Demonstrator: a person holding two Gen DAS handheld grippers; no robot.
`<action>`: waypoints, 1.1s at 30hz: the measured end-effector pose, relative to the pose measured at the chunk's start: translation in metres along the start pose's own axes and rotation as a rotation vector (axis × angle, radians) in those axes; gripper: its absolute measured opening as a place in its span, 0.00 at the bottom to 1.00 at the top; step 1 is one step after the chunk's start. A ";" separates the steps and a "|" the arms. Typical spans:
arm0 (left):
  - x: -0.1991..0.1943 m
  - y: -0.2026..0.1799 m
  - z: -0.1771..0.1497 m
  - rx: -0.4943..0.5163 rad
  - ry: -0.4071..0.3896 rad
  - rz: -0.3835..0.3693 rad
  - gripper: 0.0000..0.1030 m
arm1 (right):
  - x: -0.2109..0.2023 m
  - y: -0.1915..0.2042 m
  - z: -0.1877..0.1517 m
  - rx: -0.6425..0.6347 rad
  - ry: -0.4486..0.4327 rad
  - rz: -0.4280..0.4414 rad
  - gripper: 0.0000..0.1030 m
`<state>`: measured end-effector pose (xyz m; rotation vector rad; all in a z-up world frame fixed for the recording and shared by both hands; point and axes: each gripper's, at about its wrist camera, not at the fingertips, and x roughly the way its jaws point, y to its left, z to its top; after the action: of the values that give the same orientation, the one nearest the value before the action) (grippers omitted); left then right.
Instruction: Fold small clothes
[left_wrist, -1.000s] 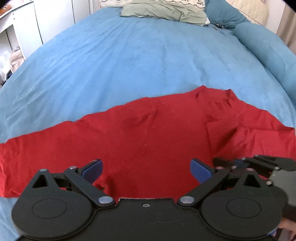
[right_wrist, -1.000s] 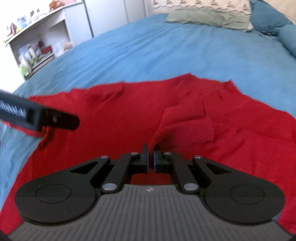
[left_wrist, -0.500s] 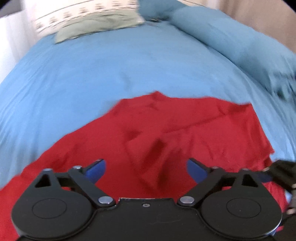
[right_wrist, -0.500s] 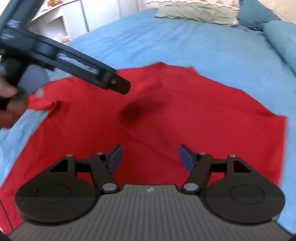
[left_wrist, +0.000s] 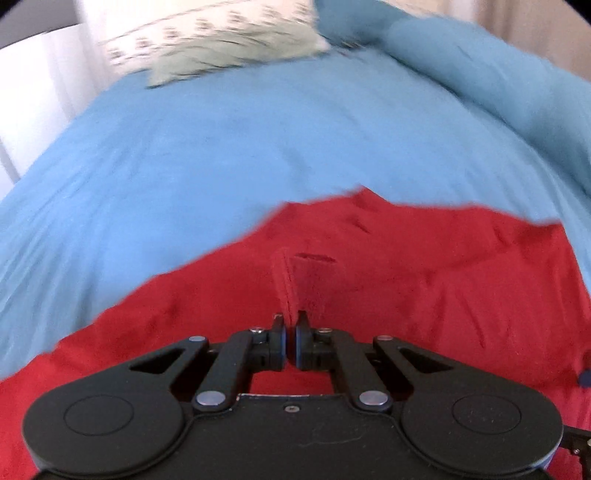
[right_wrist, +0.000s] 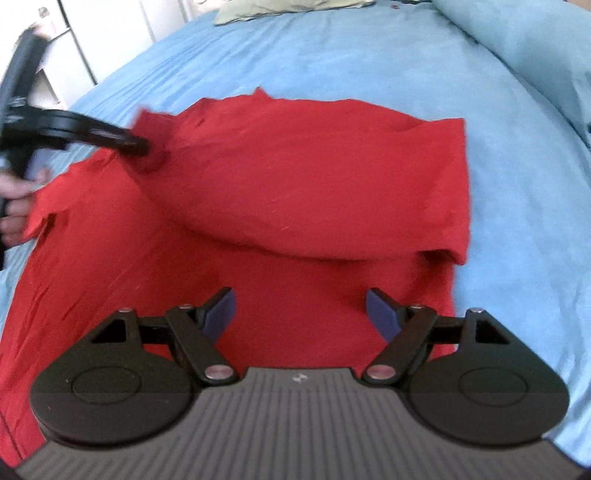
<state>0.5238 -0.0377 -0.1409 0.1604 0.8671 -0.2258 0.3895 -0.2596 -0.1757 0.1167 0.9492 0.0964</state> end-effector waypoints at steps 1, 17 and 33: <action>-0.005 0.006 -0.003 -0.020 -0.014 0.014 0.04 | 0.001 -0.001 0.001 0.002 -0.003 -0.004 0.92; -0.001 0.059 -0.053 -0.198 -0.016 0.175 0.14 | 0.034 -0.031 0.021 0.078 -0.033 -0.127 0.98; -0.046 0.061 -0.051 -0.252 -0.059 0.226 0.93 | 0.008 0.008 0.060 0.113 -0.050 -0.061 1.00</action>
<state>0.4732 0.0394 -0.1349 0.0158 0.8040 0.0898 0.4427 -0.2538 -0.1462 0.1931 0.9077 -0.0165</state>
